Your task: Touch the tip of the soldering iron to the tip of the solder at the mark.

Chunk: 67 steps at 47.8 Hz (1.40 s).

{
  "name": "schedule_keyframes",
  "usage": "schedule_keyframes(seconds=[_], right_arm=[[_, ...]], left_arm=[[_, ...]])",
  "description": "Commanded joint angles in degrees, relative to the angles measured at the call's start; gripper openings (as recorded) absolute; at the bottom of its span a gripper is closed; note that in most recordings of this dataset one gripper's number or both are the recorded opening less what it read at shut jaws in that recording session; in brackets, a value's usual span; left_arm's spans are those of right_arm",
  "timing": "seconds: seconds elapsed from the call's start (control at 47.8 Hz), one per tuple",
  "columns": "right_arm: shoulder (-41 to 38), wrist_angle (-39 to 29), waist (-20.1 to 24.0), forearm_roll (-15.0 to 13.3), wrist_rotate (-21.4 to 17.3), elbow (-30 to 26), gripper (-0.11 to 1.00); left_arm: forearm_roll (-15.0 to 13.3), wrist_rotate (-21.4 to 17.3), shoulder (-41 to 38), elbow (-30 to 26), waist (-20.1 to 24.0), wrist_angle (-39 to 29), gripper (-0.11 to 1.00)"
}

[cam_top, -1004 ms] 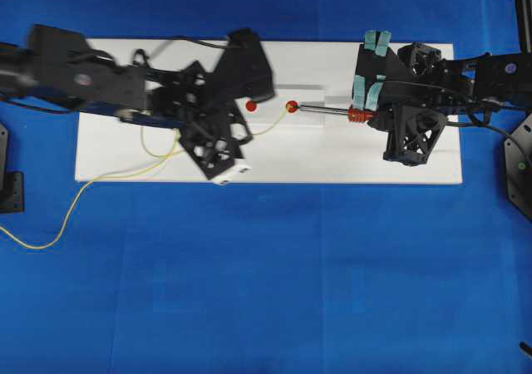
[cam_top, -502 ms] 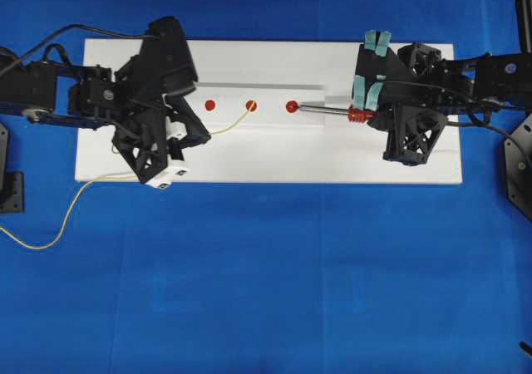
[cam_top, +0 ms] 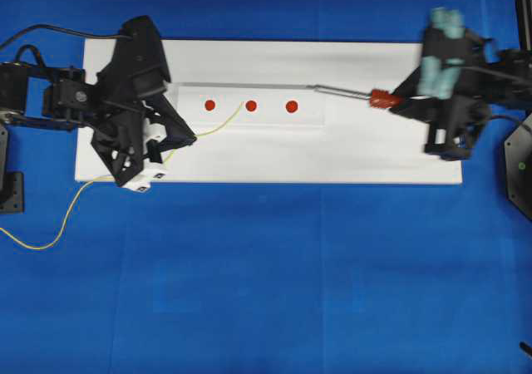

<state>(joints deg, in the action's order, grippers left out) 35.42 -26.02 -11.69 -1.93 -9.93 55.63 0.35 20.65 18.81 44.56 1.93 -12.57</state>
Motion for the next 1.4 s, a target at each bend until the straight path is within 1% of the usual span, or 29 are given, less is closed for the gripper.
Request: schedule_keyframes(seconds=[0.0, 0.105, 0.251, 0.356, 0.46, 0.544, 0.648, 0.753, 0.774, 0.858, 0.92, 1.004, 1.129, 1.234, 1.38], right_arm=[[5.10, -0.70, 0.00, -0.09, -0.88, 0.62, 0.06], [8.79, -1.85, -0.35, -0.18, -2.11, 1.85, 0.06], [8.09, -2.20, -0.53, -0.18, -2.46, 2.29, 0.06], [7.29, -1.93, -0.53, 0.18, -2.72, 2.11, 0.06], [7.73, -1.93, 0.70, 1.41, -4.66, 2.11, 0.06], [8.53, -1.93, 3.60, 2.11, -6.59, 2.20, 0.06], [9.32, -1.05, 9.93, 2.02, -9.14, 2.20, 0.06], [9.23, 1.41, 17.23, 2.02, -11.43, 2.20, 0.06], [9.14, 2.37, 19.51, 2.02, -12.04, 2.20, 0.06], [8.17, 5.36, 25.14, 2.02, -13.36, 2.29, 0.06], [6.94, 7.91, 28.83, 1.93, -13.89, 2.29, 0.06], [4.22, 11.16, 32.70, 1.93, -13.97, 2.20, 0.06], [-2.55, 14.50, 36.30, 1.93, -13.97, 1.49, 0.06], [-8.09, 15.73, 37.09, 1.93, -13.97, 0.79, 0.06], [-14.85, 18.02, 37.62, 1.93, -13.97, -0.26, 0.06]], left_arm=[[0.00, 0.09, 2.29, 0.18, -0.18, 0.62, 0.01], [0.00, 0.09, 3.16, 1.05, -0.18, 0.70, 0.01], [-0.09, 0.09, 3.52, 1.41, -0.26, 1.05, 0.01], [-0.35, 0.26, 3.78, 1.32, -1.49, 1.05, 0.01], [-0.44, 1.85, 4.75, 1.49, -4.22, 1.05, 0.01], [-0.44, 4.39, 6.06, 1.85, -7.21, 1.05, 0.01], [-0.44, 7.47, 7.38, 2.81, -11.25, 1.67, 0.01], [-0.44, 10.28, 8.61, 4.04, -16.52, 3.43, 0.01], [-0.44, 10.63, 8.70, 4.13, -17.58, 3.78, 0.01], [-0.35, 11.25, 8.79, 4.48, -21.80, 5.10, 0.01], [-0.26, 11.25, 8.53, 4.48, -24.61, 5.98, 0.01], [-0.18, 11.16, 7.21, 4.31, -28.30, 7.29, 0.01], [0.09, 10.28, 3.87, 4.92, -31.46, 9.84, 0.01], [0.09, 8.61, 0.35, 5.63, -32.96, 12.83, 0.01], [0.09, 6.33, -5.89, 6.68, -33.66, 18.72, 0.00]])
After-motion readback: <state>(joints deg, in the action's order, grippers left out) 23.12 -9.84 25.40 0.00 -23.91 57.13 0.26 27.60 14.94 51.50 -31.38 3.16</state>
